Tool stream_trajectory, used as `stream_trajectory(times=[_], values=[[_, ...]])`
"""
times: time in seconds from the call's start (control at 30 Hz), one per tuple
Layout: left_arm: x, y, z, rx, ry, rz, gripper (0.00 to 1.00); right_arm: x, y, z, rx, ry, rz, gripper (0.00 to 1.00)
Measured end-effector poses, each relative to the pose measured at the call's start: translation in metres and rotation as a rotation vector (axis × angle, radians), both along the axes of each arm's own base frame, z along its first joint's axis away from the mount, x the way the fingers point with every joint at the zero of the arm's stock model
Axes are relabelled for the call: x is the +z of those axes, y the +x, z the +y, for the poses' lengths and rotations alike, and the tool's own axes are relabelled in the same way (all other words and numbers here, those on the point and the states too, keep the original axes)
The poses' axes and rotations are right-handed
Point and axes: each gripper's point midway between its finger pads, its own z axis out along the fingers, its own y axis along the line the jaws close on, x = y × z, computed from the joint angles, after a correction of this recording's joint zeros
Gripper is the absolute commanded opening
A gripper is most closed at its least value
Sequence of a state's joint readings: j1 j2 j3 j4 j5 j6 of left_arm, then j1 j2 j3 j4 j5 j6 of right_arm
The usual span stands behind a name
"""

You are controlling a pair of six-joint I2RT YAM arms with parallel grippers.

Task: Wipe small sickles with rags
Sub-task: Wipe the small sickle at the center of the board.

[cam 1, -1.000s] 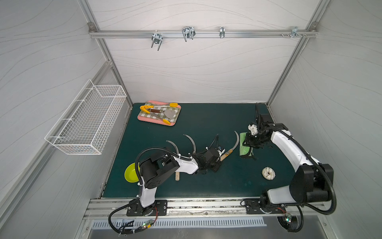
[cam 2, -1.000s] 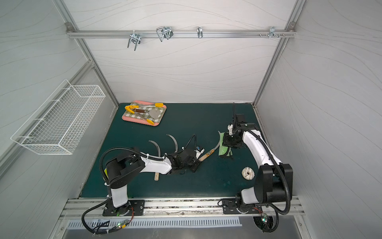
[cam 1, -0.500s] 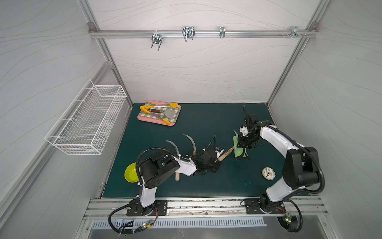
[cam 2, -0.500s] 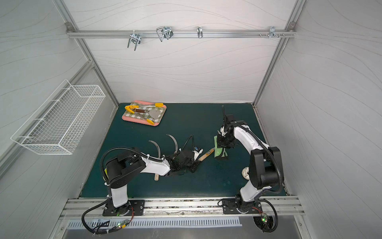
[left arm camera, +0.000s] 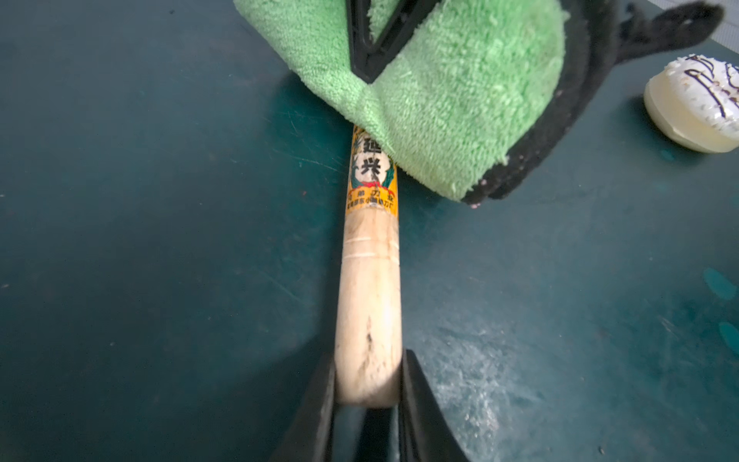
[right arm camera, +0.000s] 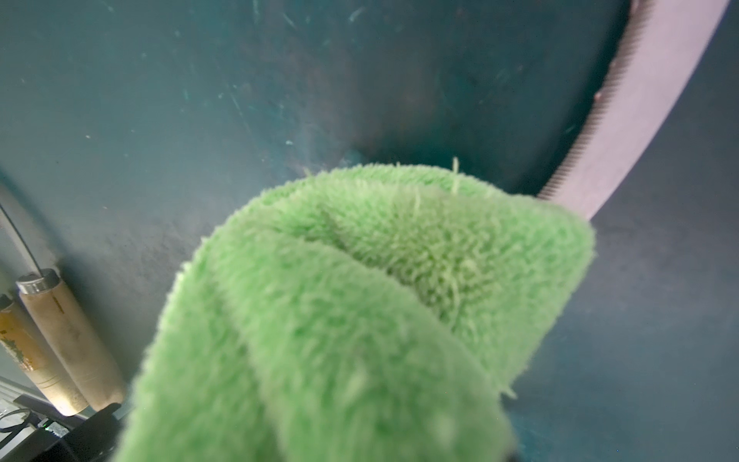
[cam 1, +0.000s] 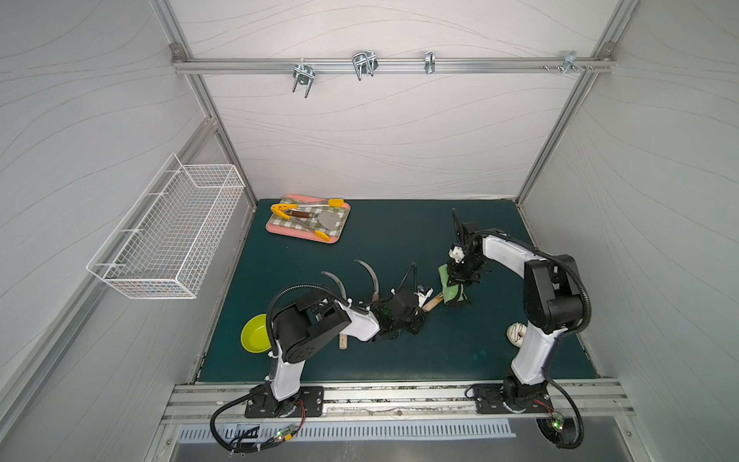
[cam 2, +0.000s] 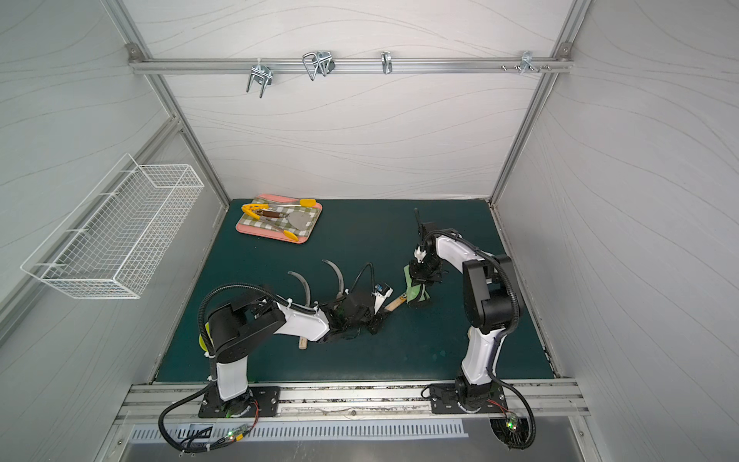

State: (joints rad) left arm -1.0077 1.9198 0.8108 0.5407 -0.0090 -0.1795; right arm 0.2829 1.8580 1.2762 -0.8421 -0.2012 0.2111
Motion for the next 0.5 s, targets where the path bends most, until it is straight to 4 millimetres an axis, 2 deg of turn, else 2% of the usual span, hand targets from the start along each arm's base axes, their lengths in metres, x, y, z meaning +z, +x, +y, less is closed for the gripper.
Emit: stream_trajectory(times=[0.5], values=[[-0.001,0.0,0.001,0.014,0.003,-0.018,0.0,-0.003,-0.008,0.017,0.027,-0.052,-0.133,0.17]])
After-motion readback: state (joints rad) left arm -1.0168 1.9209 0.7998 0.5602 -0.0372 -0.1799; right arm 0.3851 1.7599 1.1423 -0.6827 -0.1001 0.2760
